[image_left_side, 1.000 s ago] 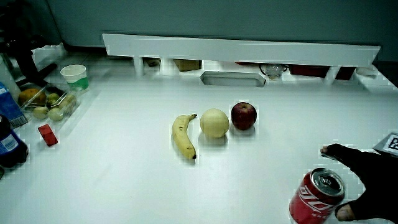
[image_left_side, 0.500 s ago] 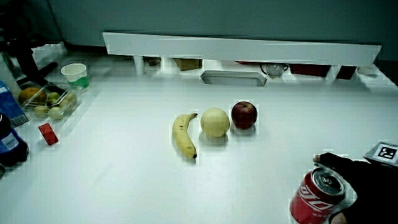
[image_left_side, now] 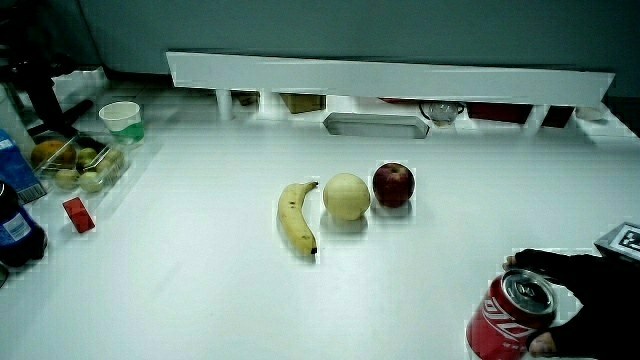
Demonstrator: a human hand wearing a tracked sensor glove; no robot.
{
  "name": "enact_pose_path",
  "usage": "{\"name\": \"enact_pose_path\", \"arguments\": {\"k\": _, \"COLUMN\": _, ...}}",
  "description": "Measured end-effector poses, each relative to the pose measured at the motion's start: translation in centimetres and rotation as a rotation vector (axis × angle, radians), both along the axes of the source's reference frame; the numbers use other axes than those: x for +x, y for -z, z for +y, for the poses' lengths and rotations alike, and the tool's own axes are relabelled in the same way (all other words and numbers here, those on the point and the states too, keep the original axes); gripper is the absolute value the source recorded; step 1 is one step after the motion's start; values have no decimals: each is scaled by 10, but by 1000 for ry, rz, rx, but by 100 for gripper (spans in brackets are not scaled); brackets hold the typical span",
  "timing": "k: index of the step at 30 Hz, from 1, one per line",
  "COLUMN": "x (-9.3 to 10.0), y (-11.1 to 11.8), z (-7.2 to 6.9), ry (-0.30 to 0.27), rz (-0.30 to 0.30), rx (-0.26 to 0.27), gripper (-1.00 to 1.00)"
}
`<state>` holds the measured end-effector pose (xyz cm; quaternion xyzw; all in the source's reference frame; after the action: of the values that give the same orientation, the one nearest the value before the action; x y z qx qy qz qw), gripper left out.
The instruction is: Pick cola
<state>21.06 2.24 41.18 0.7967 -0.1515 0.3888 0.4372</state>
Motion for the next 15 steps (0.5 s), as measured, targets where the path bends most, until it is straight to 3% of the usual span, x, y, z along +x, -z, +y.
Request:
{"name": "enact_pose_path", "arguments": {"k": 11, "x": 1, "y": 6, "z": -1, "ry": -16, "rz": -25, "rx": 84, "gripper": 100}}
{"name": "enact_pose_path", "arguments": {"k": 12, "x": 2, "y": 7, "z": -1, "ry": -12, "rz": -17, "rx": 92, "gripper": 100}}
{"name": "enact_pose_path", "arguments": {"k": 13, "x": 2, "y": 6, "z": -2, "ry": -14, "rz": -50, "rx": 105, "gripper": 100}}
{"name": "enact_pose_path", "arguments": {"k": 14, "x": 2, "y": 9, "z": -2, "ry": -36, "rz": -49, "rx": 90, "gripper": 100}}
{"name": "enact_pose_path", "arguments": {"k": 15, "x": 3, "y": 10, "z": -3, "ry": -28, "rz": -8, "rx": 103, "gripper": 100}}
